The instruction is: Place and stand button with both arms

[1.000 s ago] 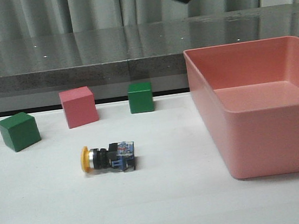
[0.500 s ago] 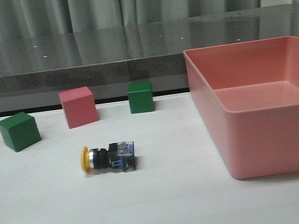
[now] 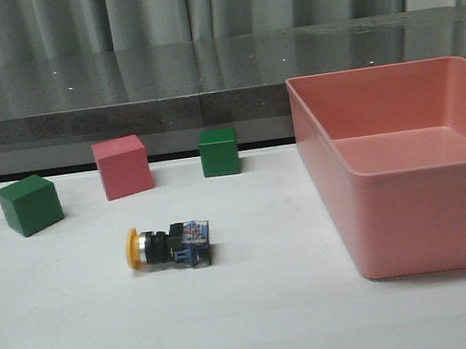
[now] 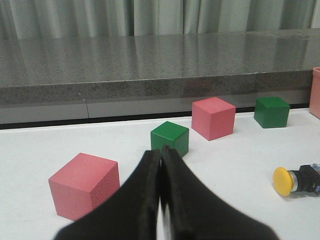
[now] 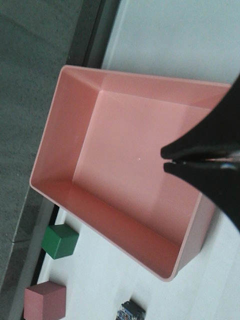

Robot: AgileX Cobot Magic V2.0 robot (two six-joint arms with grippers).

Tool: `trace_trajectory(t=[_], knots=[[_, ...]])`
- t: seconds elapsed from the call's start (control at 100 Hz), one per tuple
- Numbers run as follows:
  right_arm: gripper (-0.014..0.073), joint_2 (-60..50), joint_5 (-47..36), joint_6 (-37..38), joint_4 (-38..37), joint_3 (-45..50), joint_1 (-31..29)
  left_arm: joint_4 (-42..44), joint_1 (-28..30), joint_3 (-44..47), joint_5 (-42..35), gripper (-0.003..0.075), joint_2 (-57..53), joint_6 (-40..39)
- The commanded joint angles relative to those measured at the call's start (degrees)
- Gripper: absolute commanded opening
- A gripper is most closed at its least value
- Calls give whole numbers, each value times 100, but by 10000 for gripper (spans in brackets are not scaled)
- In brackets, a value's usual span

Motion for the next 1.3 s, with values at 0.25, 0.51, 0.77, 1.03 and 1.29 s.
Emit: trace_trajectory(t=[0.25, 0.51, 0.77, 1.03, 1.29], knots=[[-57, -2069, -926, 26, -6, 1190, -150, -24, -6, 172, -477, -19, -167, -18], [-57, -2265, -792, 26, -6, 1251, -150, -24, -6, 172, -477, -19, -167, -18], [-57, -2265, -794, 26, -6, 1251, -150, -24, -6, 172, -477, -19, -167, -18], [-57, -2605, -1411, 603, -501, 1770, -156, -24, -6, 172, -477, -19, -167, -18], [-57, -3360, -1677, 1541, -1017, 2641, -393, -24, -6, 172, -477, -19, -167, -18]])
